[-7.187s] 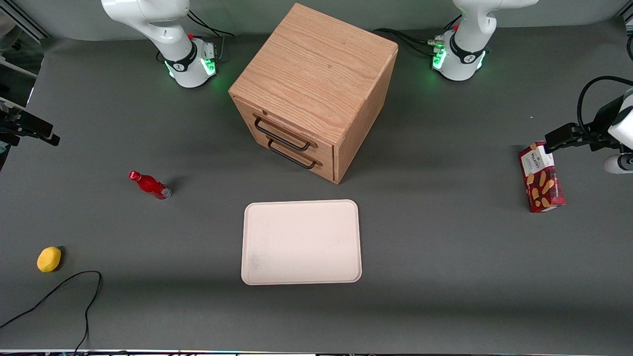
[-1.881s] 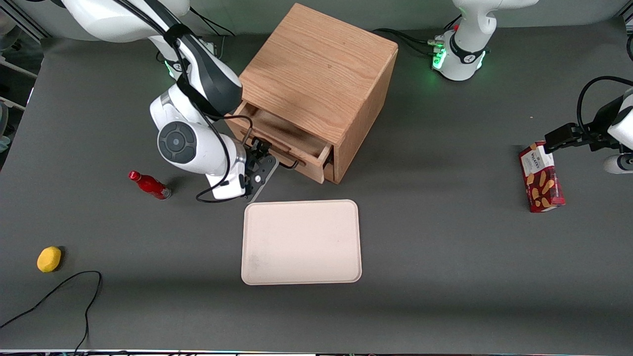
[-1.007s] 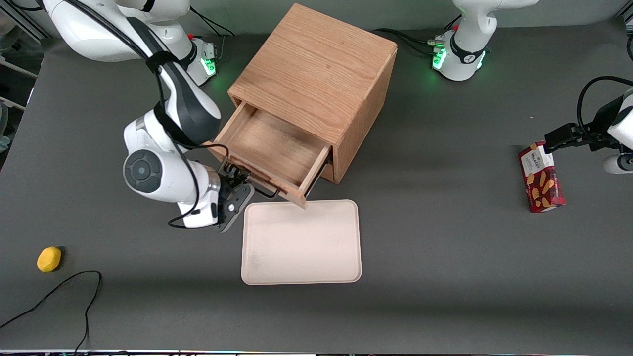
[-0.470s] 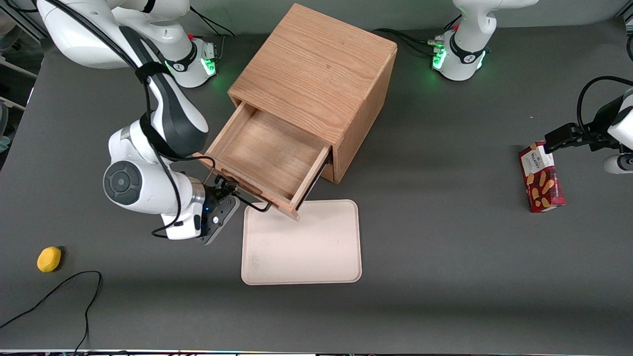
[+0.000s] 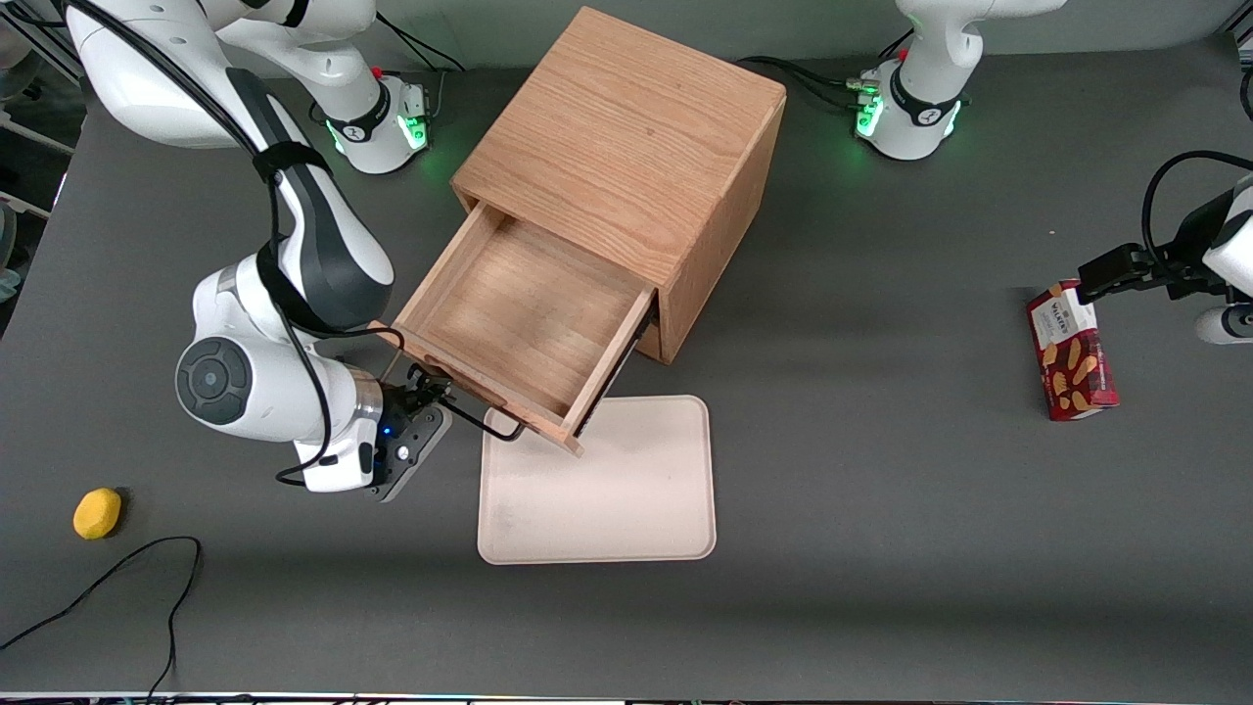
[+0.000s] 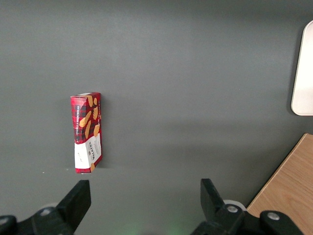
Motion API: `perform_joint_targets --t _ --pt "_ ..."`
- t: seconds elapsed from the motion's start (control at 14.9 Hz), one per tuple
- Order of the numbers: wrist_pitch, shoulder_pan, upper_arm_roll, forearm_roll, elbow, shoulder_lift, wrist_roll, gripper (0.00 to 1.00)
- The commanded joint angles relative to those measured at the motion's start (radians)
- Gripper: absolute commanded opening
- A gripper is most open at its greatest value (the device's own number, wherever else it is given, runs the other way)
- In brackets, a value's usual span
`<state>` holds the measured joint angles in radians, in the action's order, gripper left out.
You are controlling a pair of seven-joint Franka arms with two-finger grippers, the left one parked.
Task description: Open upper drawer
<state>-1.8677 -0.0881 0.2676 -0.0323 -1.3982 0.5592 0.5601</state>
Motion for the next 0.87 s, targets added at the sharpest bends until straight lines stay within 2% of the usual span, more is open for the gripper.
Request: perform_joint_targets --t 0.0,0.27,0.6,0.74,0.81 --pt "0.012 -0.009 -0.008 0.0 0.034 0.019 0.027 1.0" --pt "0.018 -0.013 -0.005 -0.001 0.038 0.002 0.026 1.0" --pt "0.105 -0.019 -0.002 0.0 0.111 -0.05 0.017 1.0" --pt "0.139 -0.013 -0.019 -0.001 0.111 -0.085 0.017 1.0" --pt "0.192 -0.013 -0.059 -0.001 0.119 -0.102 0.005 1.0"
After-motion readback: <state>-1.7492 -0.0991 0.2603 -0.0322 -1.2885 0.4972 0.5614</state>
